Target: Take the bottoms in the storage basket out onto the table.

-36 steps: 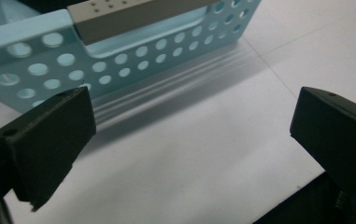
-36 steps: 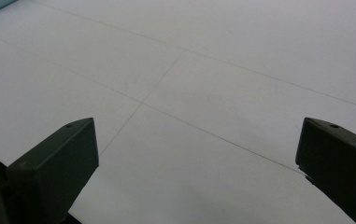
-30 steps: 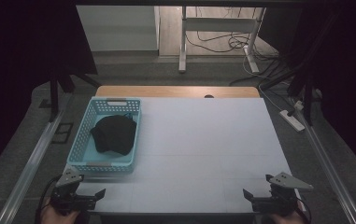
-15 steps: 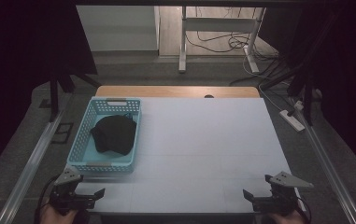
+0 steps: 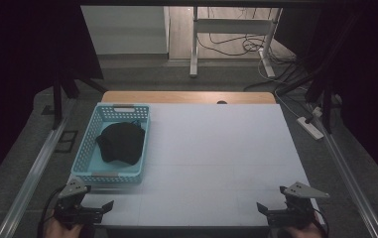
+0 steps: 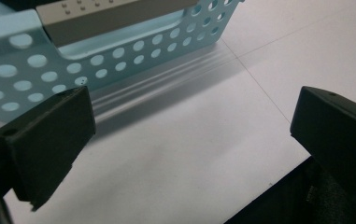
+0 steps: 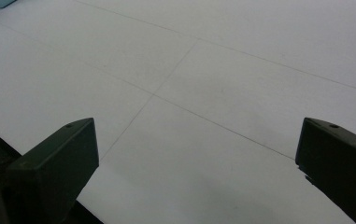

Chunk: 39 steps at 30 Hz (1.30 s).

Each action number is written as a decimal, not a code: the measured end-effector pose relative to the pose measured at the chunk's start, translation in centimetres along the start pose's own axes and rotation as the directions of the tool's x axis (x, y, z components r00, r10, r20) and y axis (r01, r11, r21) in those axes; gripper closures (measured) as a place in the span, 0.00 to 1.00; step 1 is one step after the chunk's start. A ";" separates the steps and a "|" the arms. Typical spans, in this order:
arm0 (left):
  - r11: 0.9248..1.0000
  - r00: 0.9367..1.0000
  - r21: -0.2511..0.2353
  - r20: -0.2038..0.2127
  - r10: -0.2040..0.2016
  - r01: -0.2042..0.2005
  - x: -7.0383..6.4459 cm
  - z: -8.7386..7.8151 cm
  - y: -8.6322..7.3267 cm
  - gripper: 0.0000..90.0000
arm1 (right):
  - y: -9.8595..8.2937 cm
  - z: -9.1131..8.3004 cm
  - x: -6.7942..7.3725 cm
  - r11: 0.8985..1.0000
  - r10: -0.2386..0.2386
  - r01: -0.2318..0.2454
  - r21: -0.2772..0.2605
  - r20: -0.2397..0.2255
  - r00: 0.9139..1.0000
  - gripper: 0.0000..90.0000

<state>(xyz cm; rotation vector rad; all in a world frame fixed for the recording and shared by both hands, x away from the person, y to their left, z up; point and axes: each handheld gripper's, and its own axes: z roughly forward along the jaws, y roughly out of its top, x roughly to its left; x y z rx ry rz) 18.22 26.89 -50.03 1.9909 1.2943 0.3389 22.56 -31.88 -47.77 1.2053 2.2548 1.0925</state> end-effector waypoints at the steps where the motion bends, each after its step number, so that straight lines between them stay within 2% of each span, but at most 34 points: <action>1: 1.000 1.000 -0.004 0.001 -0.002 0.002 0.0 -0.1 0.0 0.00 | 0.0 0.0 0.0 1.000 -0.001 0.001 0.001 -0.001 1.000 0.00; 11: 1.000 1.000 -0.018 -0.006 0.013 -0.013 -0.1 -0.2 0.2 0.00 | 0.0 0.1 0.1 1.000 -0.007 0.007 0.006 -0.007 1.000 0.00; 17: 0.997 0.999 -0.066 -0.006 0.048 -0.048 -0.5 -0.8 0.6 0.00 | 0.1 0.2 0.1 1.000 -0.019 0.019 0.022 -0.008 1.000 0.00; 20: 0.995 0.998 -0.087 0.015 0.058 -0.056 -0.7 -1.0 0.8 0.00 | 0.1 0.3 0.2 0.999 -0.027 0.027 0.029 -0.006 1.000 0.00; 24: 0.996 0.997 -0.072 0.044 0.057 -0.054 -0.7 -0.7 1.0 0.00 | 0.1 0.3 0.2 0.999 -0.023 0.023 0.026 -0.007 1.000 0.00; 29: 0.996 0.996 -0.067 0.058 0.070 -0.066 -0.7 -0.5 1.3 0.00 | 0.1 0.3 0.2 0.999 -0.022 0.022 0.026 -0.006 1.000 0.00; 30: 0.996 0.995 -0.063 0.077 0.068 -0.063 -0.7 -0.4 1.4 0.00 | 0.1 0.3 0.2 0.999 -0.022 0.023 0.027 -0.006 1.000 0.00; 32: 0.996 0.994 -0.056 0.086 0.068 -0.063 -0.7 -0.3 1.5 0.00 | 0.1 0.3 0.2 0.999 -0.022 0.022 0.027 -0.006 1.000 0.00; 34: 0.996 0.993 -0.041 0.081 0.082 -0.079 -0.8 0.0 1.7 0.00 | 0.1 0.3 0.2 0.999 -0.022 0.022 0.026 -0.006 1.000 0.00; 36: 0.996 0.993 -0.036 0.086 0.082 -0.079 -0.7 0.1 1.9 0.00 | 0.1 0.3 0.2 0.999 -0.023 0.023 0.025 -0.007 1.000 0.00; 39: 0.996 0.993 -0.051 0.084 0.079 -0.075 -0.6 0.1 2.1 0.00 | 0.1 0.3 0.2 0.999 -0.023 0.023 0.026 -0.007 1.000 0.00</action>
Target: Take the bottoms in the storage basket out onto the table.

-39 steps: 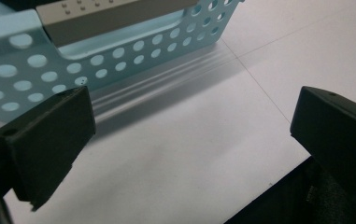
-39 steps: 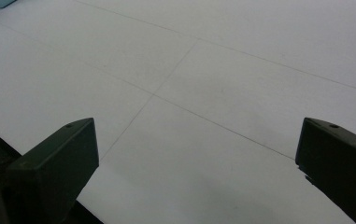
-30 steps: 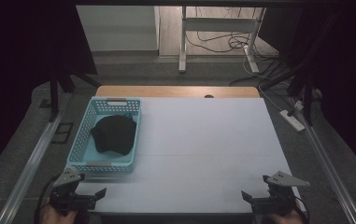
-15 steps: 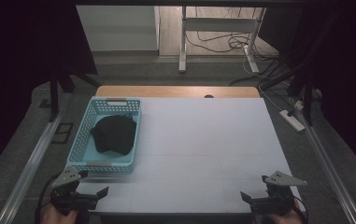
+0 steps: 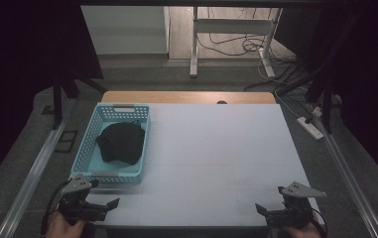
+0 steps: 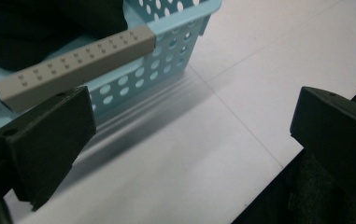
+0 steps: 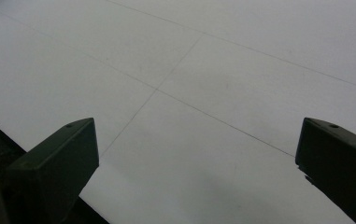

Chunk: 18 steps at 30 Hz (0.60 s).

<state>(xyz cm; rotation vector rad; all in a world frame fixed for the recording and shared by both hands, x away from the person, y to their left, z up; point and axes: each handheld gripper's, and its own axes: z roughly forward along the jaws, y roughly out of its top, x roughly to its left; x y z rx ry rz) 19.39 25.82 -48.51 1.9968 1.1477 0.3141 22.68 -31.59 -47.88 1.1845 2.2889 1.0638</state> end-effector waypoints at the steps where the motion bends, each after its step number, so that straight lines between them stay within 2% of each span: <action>1: 1.000 1.000 -0.008 0.001 -0.004 0.004 0.0 0.0 0.2 0.00 | 0.0 0.0 0.0 1.000 0.000 0.000 0.000 0.000 1.000 0.00; 8: 1.000 1.000 -0.019 -0.003 -0.018 0.018 0.2 -0.2 1.1 0.00 | 0.0 0.0 0.0 1.000 0.002 -0.002 0.000 -0.001 1.000 0.00; 18: 1.000 1.000 -0.013 -0.027 0.009 -0.010 0.5 0.3 2.3 0.00 | 0.0 0.0 0.0 1.000 0.000 0.000 0.000 -0.001 1.000 0.00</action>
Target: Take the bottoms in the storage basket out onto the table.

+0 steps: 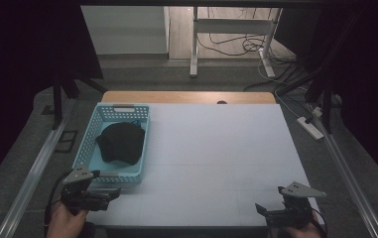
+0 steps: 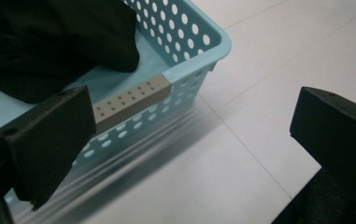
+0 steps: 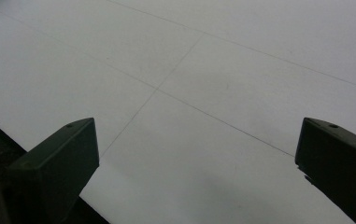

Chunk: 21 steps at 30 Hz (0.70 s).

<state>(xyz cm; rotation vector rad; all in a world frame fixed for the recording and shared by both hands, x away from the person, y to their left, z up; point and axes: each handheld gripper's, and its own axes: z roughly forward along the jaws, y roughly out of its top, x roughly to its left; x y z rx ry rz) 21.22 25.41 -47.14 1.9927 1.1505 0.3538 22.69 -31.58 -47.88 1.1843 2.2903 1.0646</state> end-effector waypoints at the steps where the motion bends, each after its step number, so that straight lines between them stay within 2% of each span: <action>1: 1.000 1.000 0.001 -0.006 0.003 -0.003 0.1 0.2 0.2 0.00 | 0.0 0.0 0.0 1.000 0.000 0.000 0.001 0.001 1.000 0.00; 10: 1.000 1.000 -0.008 -0.006 -0.016 0.016 0.7 0.8 1.2 0.00 | 0.0 0.0 0.0 1.000 0.001 -0.001 0.003 0.001 1.000 0.00; 21: 1.000 0.999 0.000 -0.045 -0.006 0.006 1.2 1.8 2.9 0.00 | 0.0 0.0 0.0 1.000 0.000 0.000 0.005 0.000 1.000 0.00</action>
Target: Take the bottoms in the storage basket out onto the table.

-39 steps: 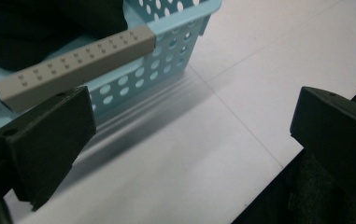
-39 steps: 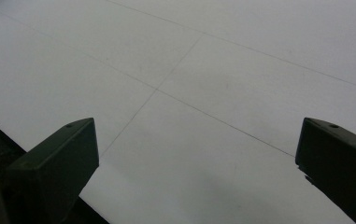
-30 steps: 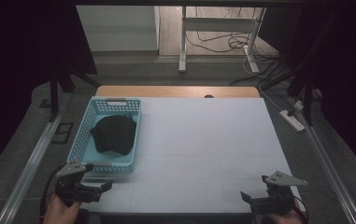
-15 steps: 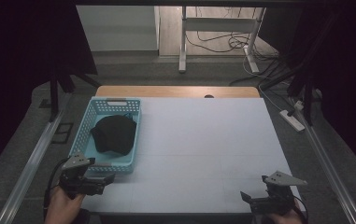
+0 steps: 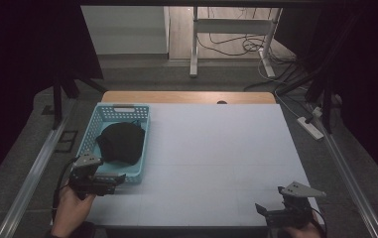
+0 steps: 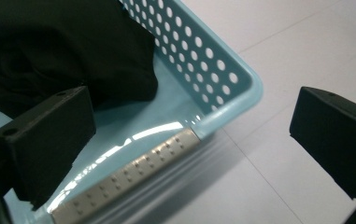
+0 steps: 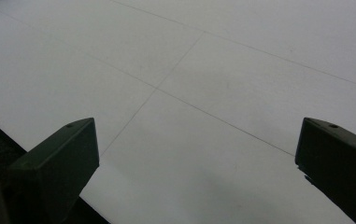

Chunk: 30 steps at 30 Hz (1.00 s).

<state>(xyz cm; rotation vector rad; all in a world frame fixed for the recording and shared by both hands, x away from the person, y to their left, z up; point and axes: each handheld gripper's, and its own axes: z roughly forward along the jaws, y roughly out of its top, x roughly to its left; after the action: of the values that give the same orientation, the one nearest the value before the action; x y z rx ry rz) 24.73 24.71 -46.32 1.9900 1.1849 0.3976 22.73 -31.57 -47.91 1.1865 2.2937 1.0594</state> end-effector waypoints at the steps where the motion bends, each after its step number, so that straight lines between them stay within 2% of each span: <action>1: 1.000 1.000 0.000 0.000 0.000 0.000 0.0 0.0 0.0 0.00 | 0.0 0.0 0.0 1.000 0.000 0.000 0.000 0.000 1.000 0.00; 5: 1.000 1.000 0.000 -0.011 -0.015 0.015 0.3 0.3 0.5 0.00 | 0.0 0.0 0.0 1.000 0.001 -0.001 0.001 -0.001 1.000 0.00; 7: 1.000 1.000 -0.003 0.009 -0.022 0.022 0.6 0.6 0.7 0.00 | 0.0 0.0 0.0 1.000 0.001 -0.001 0.003 -0.002 1.000 0.00; 9: 1.000 1.000 0.000 0.008 -0.023 0.023 0.7 0.7 0.8 0.00 | 0.0 0.0 0.0 1.000 0.001 -0.001 0.004 -0.002 1.000 0.00; 23: 1.000 1.000 0.014 0.018 -0.002 0.002 1.6 1.6 2.7 0.00 | 0.1 0.2 0.0 1.000 0.000 0.000 0.015 -0.002 1.000 0.00; 30: 0.999 1.000 0.033 0.004 0.010 -0.010 2.0 2.6 4.1 0.00 | 0.1 0.2 0.0 1.000 0.001 -0.001 0.016 -0.003 1.000 0.00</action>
<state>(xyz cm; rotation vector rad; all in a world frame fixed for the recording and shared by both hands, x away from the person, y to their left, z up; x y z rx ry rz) 29.85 24.06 -45.19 2.0246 1.1865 0.3818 22.88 -31.50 -47.97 1.1930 2.3084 1.0458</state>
